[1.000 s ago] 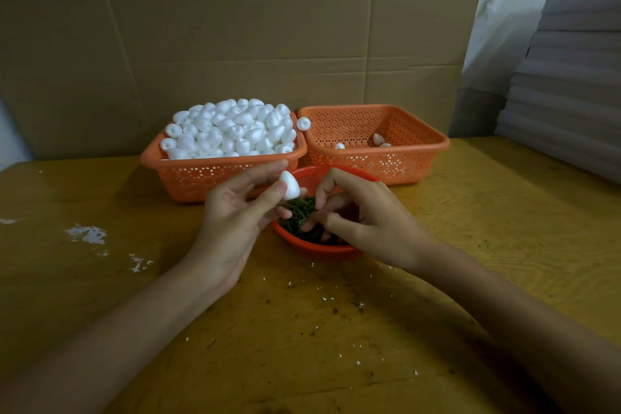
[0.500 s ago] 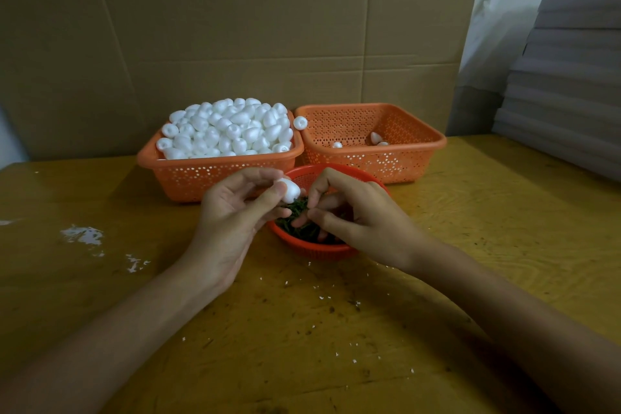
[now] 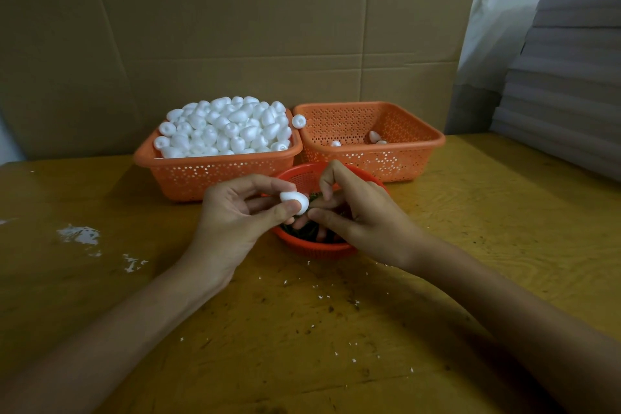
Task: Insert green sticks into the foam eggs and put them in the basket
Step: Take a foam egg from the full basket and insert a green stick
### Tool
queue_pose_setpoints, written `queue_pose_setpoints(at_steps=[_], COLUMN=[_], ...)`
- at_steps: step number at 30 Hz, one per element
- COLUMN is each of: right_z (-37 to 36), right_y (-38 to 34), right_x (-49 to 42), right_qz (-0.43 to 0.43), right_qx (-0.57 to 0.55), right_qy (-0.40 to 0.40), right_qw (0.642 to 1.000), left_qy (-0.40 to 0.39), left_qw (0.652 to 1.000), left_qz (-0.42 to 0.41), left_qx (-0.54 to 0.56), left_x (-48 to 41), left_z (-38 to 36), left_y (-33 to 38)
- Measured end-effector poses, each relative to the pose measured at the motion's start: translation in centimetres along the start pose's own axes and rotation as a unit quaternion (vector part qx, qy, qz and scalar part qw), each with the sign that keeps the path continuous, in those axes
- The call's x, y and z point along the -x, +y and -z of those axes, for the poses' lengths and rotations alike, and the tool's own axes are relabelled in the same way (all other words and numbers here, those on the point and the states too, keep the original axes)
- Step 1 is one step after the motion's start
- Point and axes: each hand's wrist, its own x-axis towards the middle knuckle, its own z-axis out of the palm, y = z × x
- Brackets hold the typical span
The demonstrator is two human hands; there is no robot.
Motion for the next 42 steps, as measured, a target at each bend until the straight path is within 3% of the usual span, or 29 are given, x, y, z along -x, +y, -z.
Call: queue_pose_setpoints(at_steps=[22,42], right_z=[-0.39,-0.52], right_y=[0.08,-0.5], right_x=[0.0,0.06], right_qz=[-0.03,-0.033], right_qx=[0.0,0.025], right_qy=[-0.011,0.001], right_qw=[0.999,0.999], left_qy=[-0.018,-0.046], left_qw=[0.993,0.995], left_qz=[0.039,0.031], left_qx=[0.107,0.083], left_x=[0.05,0.29], left_z=[0.18,0.28], left_y=[0.32,0.75])
